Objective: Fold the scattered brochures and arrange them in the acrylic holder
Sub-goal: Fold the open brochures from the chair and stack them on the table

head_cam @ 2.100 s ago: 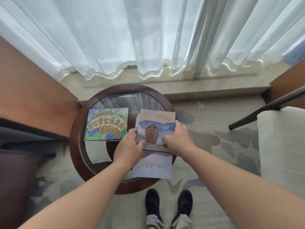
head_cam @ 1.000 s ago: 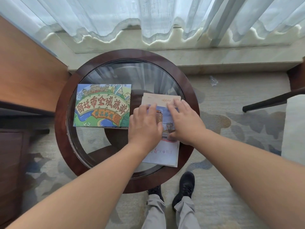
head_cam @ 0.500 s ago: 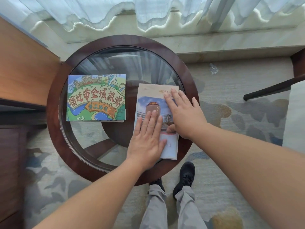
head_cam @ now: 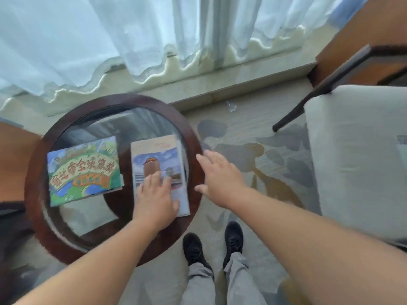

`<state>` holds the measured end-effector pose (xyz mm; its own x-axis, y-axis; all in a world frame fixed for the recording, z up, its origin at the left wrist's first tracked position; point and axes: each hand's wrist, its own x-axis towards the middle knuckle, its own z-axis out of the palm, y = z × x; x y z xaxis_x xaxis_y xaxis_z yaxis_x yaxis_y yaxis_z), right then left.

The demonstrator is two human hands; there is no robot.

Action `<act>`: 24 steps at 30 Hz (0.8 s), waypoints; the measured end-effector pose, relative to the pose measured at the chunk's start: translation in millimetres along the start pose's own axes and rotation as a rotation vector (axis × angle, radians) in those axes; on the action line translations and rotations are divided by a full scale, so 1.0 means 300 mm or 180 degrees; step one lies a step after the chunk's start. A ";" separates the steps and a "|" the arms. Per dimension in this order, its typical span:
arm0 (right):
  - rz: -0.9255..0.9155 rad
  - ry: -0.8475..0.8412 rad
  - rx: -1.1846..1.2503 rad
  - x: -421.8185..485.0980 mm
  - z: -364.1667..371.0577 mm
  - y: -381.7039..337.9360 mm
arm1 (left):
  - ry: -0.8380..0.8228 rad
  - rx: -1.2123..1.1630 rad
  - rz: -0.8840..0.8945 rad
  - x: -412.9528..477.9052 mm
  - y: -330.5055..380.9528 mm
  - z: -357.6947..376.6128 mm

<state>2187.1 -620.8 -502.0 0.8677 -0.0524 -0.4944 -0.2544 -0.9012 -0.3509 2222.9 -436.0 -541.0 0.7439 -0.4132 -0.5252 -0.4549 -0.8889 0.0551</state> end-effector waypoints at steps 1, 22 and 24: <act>0.0165 0.0118 0.0128 -0.065 -0.034 0.050 | 0.0078 -0.0004 0.0114 0.007 0.038 -0.041; 0.3389 0.1914 0.2201 -1.469 -0.113 1.380 | -0.0190 0.0472 0.3292 -0.345 1.963 -0.157; 0.3545 0.2061 0.2311 -1.542 -0.105 1.496 | -0.0324 0.0515 0.3325 -0.371 2.108 -0.128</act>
<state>1685.1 -1014.4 -405.9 0.0720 -0.9112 -0.4056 -0.8857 0.1286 -0.4461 1871.3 -959.8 -415.1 -0.0946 -0.9314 -0.3516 -0.9099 -0.0624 0.4101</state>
